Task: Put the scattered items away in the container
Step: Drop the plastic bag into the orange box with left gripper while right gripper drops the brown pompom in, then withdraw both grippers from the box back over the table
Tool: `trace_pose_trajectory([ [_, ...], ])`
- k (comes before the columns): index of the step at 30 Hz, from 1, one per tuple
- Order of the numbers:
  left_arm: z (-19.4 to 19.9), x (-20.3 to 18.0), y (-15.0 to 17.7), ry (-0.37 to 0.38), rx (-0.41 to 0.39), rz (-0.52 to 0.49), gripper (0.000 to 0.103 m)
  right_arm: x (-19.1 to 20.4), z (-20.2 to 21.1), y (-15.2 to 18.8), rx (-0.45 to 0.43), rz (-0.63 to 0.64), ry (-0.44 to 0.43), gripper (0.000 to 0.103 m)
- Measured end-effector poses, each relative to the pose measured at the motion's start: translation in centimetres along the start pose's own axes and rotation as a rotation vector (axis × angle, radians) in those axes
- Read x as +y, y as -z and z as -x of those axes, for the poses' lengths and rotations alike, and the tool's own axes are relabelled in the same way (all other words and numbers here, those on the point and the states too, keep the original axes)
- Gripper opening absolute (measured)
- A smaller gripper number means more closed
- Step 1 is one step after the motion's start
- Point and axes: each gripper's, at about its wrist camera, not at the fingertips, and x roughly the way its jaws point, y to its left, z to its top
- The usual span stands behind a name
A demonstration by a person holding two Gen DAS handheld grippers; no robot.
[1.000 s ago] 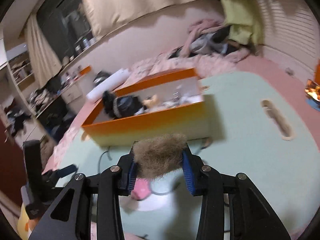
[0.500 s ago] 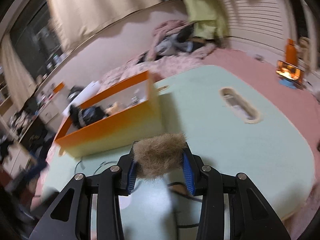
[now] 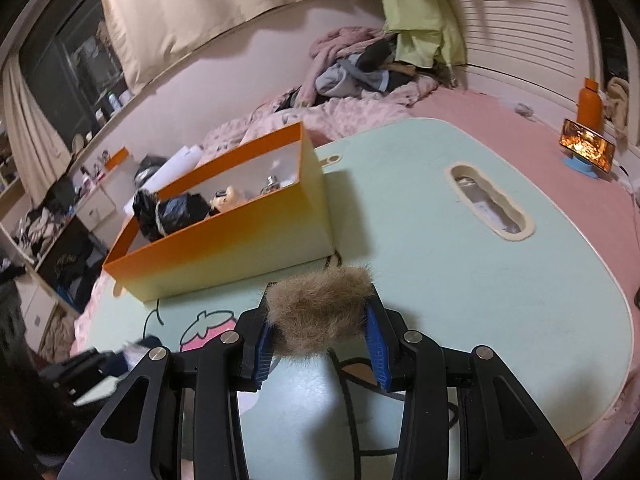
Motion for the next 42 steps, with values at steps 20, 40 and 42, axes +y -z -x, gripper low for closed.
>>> trace_pose_trajectory([
  [20,2.4,6.2,-11.8,-0.188,-0.052,0.151,0.053,9.5,-0.9,-12.1,-0.122,0.186,-0.047,0.043],
  [40,6.9,7.7,-9.2,-0.230,-0.134,0.198,0.093,9.3,-2.2,-10.5,-0.037,0.244,-0.028,0.077],
  [42,8.0,7.1,-7.9,-0.231,-0.140,0.200,0.095,9.1,-1.0,-9.6,-0.045,0.254,-0.047,0.077],
])
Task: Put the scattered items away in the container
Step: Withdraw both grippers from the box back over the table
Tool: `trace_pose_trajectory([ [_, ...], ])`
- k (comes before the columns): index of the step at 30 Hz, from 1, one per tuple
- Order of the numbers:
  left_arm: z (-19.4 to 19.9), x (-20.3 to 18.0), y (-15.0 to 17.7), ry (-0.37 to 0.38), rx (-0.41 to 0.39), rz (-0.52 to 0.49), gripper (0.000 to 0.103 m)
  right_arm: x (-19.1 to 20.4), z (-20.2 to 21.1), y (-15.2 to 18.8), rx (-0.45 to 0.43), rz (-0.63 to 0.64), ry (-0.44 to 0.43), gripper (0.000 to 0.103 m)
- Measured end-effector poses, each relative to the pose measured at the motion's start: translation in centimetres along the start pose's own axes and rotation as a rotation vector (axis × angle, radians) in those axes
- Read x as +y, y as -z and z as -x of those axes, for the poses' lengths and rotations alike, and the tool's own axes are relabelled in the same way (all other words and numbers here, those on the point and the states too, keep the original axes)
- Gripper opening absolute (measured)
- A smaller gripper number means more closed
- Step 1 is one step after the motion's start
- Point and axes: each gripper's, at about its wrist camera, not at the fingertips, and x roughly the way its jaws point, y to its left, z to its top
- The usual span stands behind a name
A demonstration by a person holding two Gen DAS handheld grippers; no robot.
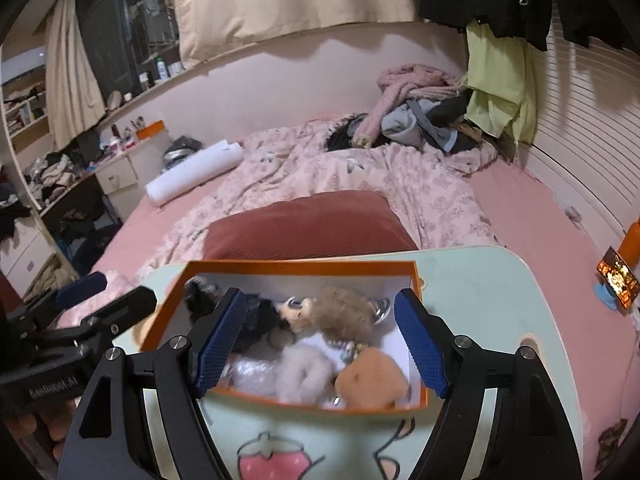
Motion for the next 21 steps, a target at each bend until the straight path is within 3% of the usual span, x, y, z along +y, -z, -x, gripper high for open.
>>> trace_pose_trajectory([
  [5,0.8,-0.5,5.4,-0.003,0.050,-0.018,0.097,-0.2,1.4,4.9,0.042,0.032,-0.009,0.077],
  [11,-3.6,-1.2,10.9,-0.046,0.215,-0.052,0.097,-1.0,-1.1,10.1,0.183,0.016,-0.005,0.077],
  [12,-4.6,-1.1,11.5,-0.055,0.256,-0.053,0.102,-1.2,-1.9,10.6,0.224,0.007,-0.002,0.077],
  [17,-5.1,-0.6,11.8,-0.059,0.245,-0.052,0.103,-0.5,-2.6,11.2,0.259,0.071,0.079,0.090],
  [21,-5.1,-0.1,11.9,-0.060,0.245,-0.045,0.103,-0.2,-2.6,11.4,0.265,0.102,0.088,0.094],
])
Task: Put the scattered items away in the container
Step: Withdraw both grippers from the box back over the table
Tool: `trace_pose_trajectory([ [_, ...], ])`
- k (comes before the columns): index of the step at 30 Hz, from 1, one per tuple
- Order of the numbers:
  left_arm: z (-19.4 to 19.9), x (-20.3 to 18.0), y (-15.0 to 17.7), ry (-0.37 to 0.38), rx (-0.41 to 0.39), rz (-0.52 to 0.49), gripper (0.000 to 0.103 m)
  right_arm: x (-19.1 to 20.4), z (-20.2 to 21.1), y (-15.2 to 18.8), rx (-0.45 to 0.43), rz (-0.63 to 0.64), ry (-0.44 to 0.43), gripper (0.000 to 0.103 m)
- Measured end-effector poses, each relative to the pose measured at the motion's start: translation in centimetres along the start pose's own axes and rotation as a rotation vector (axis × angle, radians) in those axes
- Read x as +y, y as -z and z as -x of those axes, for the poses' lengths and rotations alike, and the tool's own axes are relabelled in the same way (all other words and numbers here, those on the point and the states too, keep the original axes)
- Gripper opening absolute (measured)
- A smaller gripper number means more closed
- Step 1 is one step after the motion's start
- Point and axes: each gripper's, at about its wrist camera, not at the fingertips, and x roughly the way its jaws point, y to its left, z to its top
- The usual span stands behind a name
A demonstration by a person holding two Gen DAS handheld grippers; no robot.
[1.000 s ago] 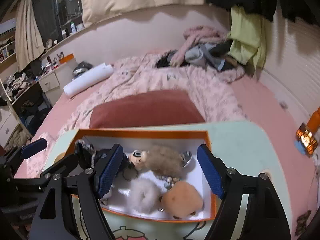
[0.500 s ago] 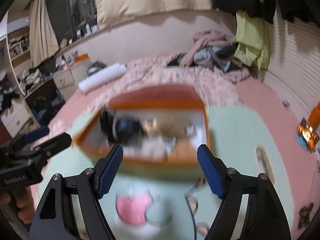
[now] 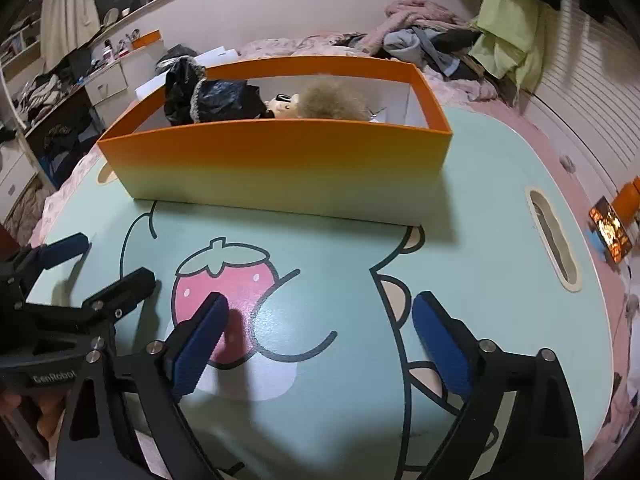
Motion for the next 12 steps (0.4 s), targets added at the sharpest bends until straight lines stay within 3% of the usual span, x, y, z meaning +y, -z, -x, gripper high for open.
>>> trace_pose_trajectory([
  [12,0.09,0.37,-0.02,0.004,-0.004,0.000,0.103,-0.32,0.01,-0.17,0.001,0.000,-0.001,0.095],
])
